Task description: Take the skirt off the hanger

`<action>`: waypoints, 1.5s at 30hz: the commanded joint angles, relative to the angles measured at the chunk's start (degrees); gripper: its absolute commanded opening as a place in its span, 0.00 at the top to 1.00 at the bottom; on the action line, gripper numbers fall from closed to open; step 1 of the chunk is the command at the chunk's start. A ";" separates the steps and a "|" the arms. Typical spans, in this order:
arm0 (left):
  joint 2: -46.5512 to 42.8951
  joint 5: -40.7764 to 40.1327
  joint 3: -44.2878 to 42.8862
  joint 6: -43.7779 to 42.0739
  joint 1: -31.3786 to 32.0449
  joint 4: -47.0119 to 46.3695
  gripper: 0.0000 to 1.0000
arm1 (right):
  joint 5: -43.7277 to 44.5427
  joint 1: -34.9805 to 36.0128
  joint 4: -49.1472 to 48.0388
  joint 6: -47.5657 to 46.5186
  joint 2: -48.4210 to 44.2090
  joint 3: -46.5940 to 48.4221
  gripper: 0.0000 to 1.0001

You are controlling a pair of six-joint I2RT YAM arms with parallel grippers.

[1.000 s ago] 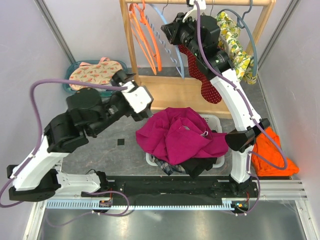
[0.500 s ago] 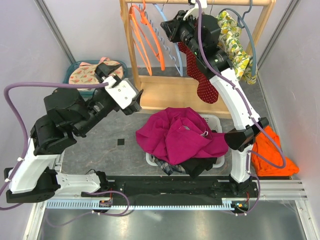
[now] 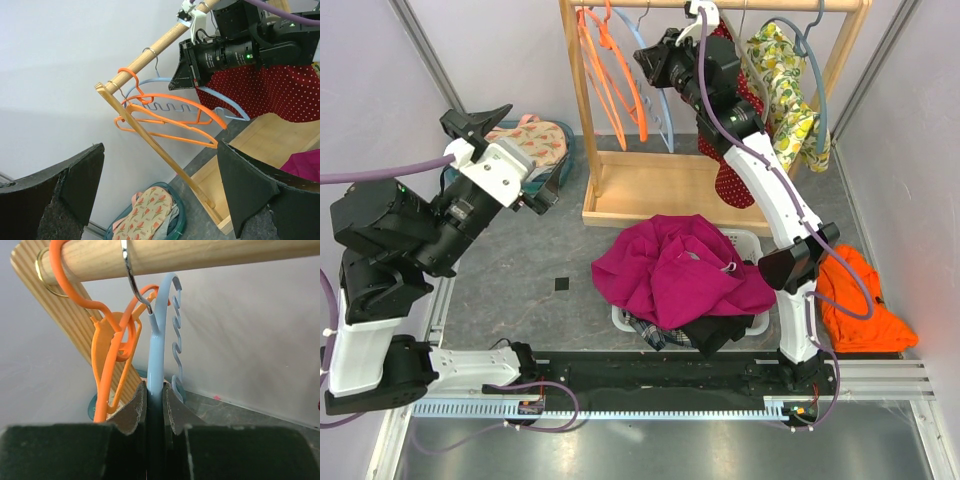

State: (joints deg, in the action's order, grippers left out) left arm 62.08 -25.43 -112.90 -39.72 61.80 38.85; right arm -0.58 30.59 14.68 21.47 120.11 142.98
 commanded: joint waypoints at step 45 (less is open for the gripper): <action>3.92 2.93 1.90 6.15 -4.93 -1.50 0.01 | 22.54 3.70 10.81 -17.69 -29.41 -12.02 0.19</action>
State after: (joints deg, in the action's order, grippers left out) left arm 65.89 -23.42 -111.55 -36.07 57.45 38.87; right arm 16.08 38.24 26.44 6.20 92.99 130.93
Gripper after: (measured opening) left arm 0.993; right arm 0.814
